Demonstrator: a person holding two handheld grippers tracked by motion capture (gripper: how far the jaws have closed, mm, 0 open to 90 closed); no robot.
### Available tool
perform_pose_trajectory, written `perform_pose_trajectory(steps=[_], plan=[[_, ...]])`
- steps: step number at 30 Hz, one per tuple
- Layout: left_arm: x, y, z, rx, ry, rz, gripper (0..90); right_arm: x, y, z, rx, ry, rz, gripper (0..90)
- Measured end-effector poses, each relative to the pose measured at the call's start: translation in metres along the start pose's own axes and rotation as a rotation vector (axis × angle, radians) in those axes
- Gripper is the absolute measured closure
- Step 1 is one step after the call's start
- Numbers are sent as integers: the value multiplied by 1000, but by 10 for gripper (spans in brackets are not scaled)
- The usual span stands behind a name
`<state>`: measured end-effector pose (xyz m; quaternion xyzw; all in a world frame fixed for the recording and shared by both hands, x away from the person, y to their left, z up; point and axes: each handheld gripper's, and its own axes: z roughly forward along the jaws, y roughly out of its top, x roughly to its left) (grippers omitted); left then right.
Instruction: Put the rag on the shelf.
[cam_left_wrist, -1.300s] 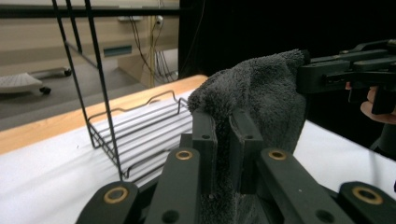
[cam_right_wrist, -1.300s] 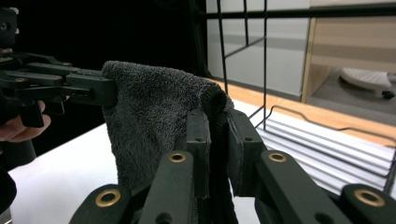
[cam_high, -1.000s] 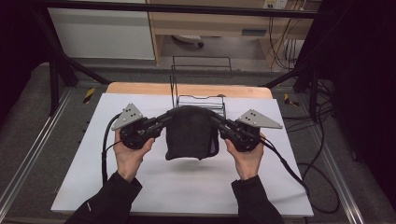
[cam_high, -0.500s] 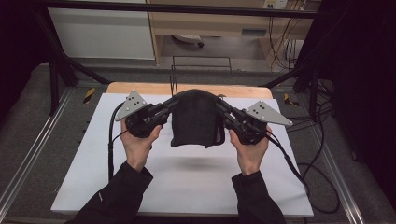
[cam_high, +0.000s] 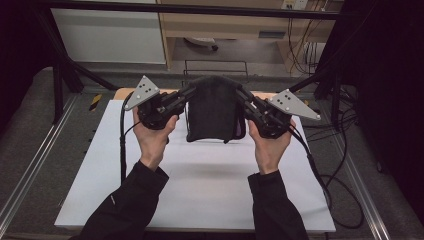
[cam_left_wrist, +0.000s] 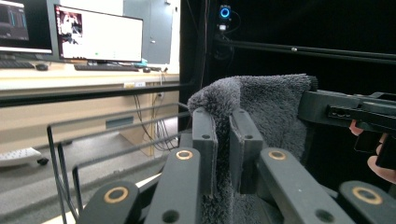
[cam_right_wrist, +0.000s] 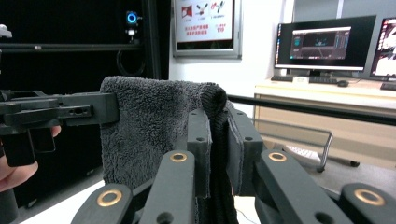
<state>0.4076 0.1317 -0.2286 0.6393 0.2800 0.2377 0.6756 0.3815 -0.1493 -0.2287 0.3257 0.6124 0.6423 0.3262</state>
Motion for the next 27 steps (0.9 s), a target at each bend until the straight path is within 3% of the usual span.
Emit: perform_pose_trajectory(steps=[15,27], plan=[[9,30,14,-53,21,-1,823,-8,29,16,-60,-25,-25,813],[15,54,26,-84,43,23,823,-17,53,28,-101,-48,-43,814]])
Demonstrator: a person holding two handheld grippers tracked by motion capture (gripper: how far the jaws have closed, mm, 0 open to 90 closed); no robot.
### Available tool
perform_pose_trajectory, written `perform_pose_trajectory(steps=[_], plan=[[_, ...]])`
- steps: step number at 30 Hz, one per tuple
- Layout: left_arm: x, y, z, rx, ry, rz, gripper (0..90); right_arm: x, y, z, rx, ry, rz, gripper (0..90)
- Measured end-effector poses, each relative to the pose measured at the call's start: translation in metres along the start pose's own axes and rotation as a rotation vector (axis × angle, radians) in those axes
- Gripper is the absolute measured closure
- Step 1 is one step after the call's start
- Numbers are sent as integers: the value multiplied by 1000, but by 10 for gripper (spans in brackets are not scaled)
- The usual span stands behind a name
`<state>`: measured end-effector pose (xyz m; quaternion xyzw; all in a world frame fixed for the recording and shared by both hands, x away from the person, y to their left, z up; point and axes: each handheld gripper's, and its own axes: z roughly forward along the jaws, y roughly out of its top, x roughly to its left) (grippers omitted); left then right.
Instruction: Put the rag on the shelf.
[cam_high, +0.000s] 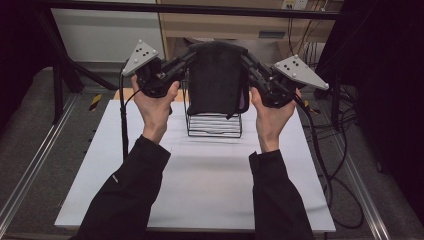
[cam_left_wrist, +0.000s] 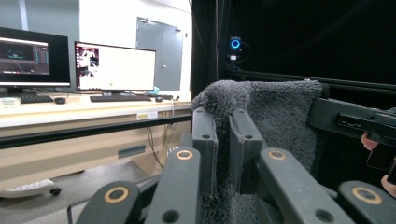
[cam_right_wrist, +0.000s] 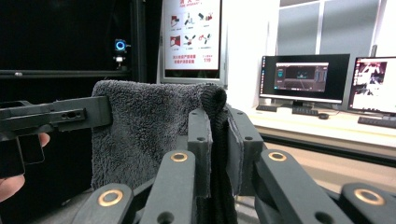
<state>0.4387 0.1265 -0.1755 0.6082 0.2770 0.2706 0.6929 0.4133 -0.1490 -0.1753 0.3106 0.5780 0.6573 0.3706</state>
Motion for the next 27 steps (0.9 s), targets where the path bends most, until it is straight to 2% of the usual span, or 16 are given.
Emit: perform_pose_trajectory(steps=[14,20,27], plan=[[13,23,17,-29,28,-1,823,-11,18,24,-28,-20,-3,815],[22,29,25,-34,31,-34,823,-15,25,33,-38,-23,1,815],[32,38,33,-32,52,-31,823,-19,29,44,-36,-22,-3,815]])
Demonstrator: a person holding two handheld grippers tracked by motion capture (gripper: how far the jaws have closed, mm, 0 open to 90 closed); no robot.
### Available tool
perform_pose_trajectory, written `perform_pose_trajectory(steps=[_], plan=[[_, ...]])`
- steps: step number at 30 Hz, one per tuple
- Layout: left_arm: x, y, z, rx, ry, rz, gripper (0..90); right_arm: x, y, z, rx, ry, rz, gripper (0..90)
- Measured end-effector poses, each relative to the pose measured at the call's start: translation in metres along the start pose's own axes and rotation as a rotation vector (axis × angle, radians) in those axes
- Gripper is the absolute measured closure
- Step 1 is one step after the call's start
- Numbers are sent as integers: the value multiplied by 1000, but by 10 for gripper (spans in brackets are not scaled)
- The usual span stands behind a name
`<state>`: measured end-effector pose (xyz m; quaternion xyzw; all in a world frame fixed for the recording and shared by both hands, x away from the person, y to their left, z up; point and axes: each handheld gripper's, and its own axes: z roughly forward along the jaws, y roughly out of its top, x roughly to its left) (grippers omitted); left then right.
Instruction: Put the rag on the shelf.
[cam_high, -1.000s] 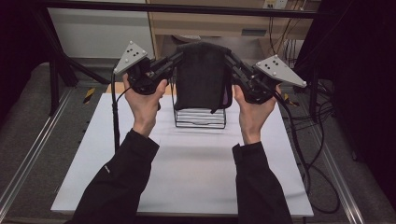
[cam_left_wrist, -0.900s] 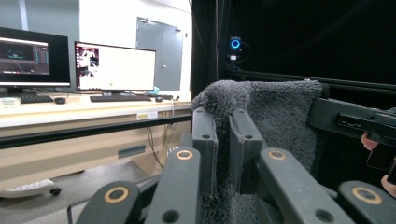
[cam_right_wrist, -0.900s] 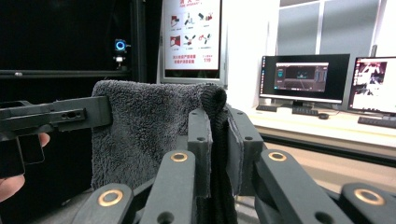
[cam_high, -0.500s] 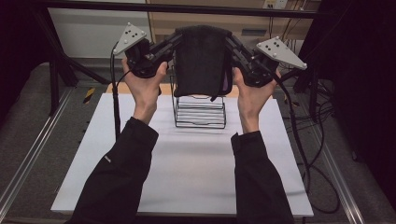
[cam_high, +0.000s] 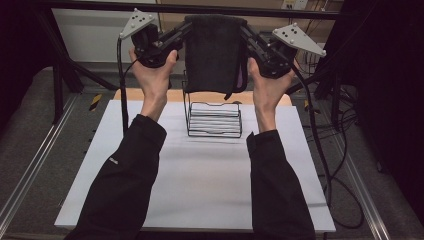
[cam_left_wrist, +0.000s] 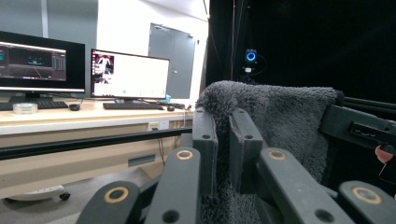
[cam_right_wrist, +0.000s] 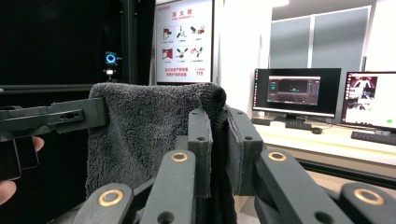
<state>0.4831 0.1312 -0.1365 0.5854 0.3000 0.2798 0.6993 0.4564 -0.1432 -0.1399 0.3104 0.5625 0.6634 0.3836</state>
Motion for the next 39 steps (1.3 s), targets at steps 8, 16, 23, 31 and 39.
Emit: perform_pose_trajectory(steps=[8,16,23,31,39], plan=[[8,9,10,-12,18,18,823,-6,8,17,-9,-11,-15,815],[17,12,23,-15,31,11,822,-15,12,34,0,-15,-14,814],[24,2,35,4,35,19,822,-25,6,44,39,-36,-18,814],[31,-8,39,26,32,36,822,-31,-4,50,62,-28,-18,814],[34,-22,36,51,32,43,823,-31,-15,49,100,-24,-39,813]])
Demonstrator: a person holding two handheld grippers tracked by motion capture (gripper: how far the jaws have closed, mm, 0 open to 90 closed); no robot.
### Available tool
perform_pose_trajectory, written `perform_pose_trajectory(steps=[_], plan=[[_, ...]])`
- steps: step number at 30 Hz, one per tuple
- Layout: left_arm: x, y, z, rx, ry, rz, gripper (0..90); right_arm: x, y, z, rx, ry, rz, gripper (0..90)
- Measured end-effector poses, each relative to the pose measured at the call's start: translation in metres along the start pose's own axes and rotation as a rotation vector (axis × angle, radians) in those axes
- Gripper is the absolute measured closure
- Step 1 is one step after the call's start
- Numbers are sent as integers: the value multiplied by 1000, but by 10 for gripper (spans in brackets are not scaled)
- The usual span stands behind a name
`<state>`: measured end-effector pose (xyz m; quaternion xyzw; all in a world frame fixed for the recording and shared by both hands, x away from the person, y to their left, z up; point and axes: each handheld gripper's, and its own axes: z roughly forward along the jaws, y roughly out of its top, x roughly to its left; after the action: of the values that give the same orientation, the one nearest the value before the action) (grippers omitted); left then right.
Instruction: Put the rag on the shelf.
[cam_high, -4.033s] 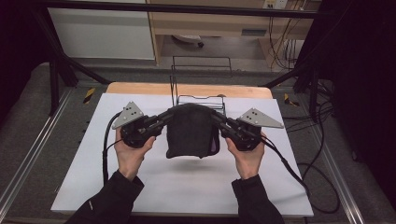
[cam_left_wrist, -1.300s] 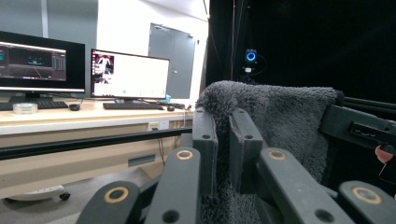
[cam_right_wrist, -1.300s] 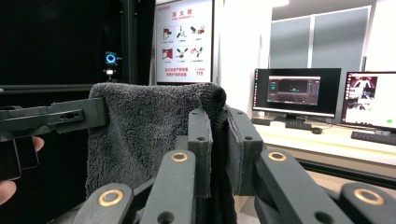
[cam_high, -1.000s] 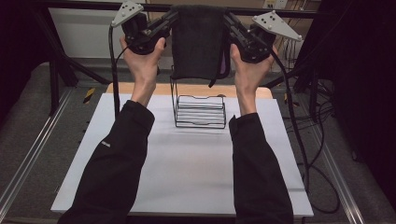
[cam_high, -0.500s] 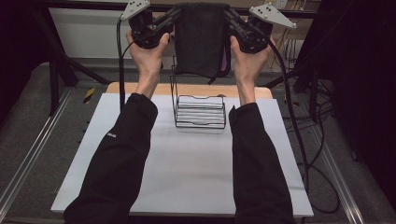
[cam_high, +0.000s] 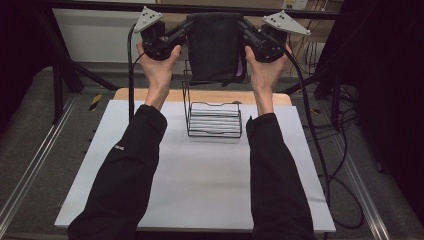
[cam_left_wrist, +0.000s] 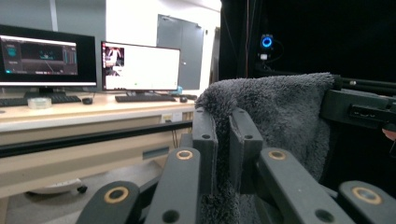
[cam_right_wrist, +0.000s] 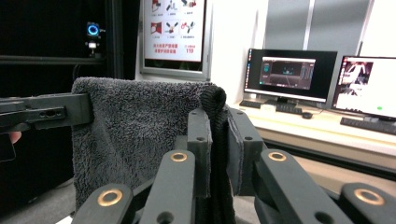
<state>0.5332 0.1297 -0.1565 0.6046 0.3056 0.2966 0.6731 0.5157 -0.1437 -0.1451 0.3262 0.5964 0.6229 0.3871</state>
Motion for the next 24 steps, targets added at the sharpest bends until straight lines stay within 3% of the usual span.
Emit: perform_pose_trajectory(steps=[20,24], plan=[[4,-42,-5,138,-16,75,823,2,-36,-5,128,31,6,812],[4,-46,-9,140,-26,78,823,1,-47,-7,140,39,14,812]])
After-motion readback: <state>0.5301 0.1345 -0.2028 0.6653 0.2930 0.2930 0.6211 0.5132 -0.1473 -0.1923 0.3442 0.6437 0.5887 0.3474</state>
